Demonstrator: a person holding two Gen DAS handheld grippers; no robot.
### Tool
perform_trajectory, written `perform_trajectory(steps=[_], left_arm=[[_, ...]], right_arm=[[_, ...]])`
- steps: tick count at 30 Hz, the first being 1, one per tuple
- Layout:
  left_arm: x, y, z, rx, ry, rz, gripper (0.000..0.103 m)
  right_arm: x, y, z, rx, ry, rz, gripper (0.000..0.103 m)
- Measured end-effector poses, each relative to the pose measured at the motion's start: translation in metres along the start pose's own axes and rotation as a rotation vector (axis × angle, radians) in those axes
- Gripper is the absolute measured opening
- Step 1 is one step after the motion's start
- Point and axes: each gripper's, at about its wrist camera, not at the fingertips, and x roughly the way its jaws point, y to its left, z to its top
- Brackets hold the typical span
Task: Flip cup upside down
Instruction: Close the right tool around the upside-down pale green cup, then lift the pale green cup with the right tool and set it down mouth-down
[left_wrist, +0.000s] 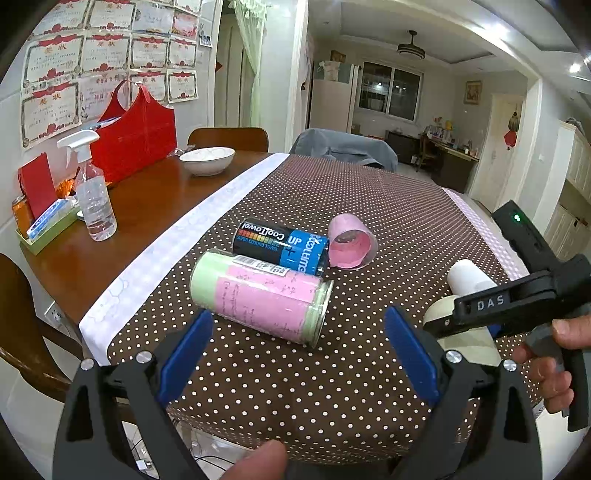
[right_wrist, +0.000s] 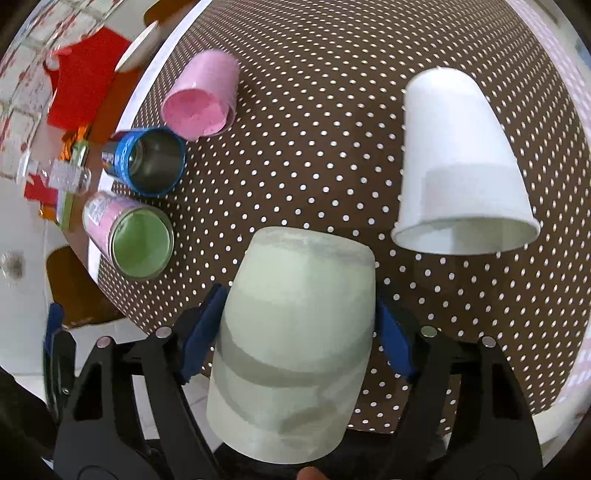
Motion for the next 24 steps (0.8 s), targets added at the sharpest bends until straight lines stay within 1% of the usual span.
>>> perform_trajectory(steps=[3, 9, 13, 15, 18, 20, 23, 24], left_arm=[[0.0, -0.003, 0.0, 0.006, -0.001, -0.004, 0.092], [-0.003, -0.008, 0.003, 0.014, -0.003, -0.002, 0.092], [-0.006, -0.011, 0.007, 0.015, -0.01, 0.005, 0.092], [-0.009, -0.012, 0.01, 0.017, -0.016, 0.012, 0.092], [-0.013, -0.014, 0.013, 0.021, -0.026, 0.023, 0.092], [-0.016, -0.016, 0.016, 0.024, -0.034, 0.033, 0.092], [-0.021, -0.019, 0.017, 0.029, -0.046, 0.04, 0.092], [-0.023, -0.021, 0.017, 0.033, -0.05, 0.042, 0.092]], right_arm=[[-0.001, 0.004, -0.001, -0.017, -0.014, 0.0, 0.075], [-0.014, -0.006, -0.01, -0.008, -0.072, 0.059, 0.075], [-0.032, -0.013, -0.016, -0.016, -0.136, 0.128, 0.075], [-0.042, -0.012, -0.021, -0.023, -0.186, 0.16, 0.075], [-0.06, -0.011, -0.03, -0.049, -0.295, 0.189, 0.075], [-0.072, -0.009, -0.036, -0.064, -0.395, 0.199, 0.075], [-0.08, -0.006, -0.047, -0.099, -0.541, 0.167, 0.075], [-0.081, -0.002, -0.053, -0.122, -0.608, 0.144, 0.075]])
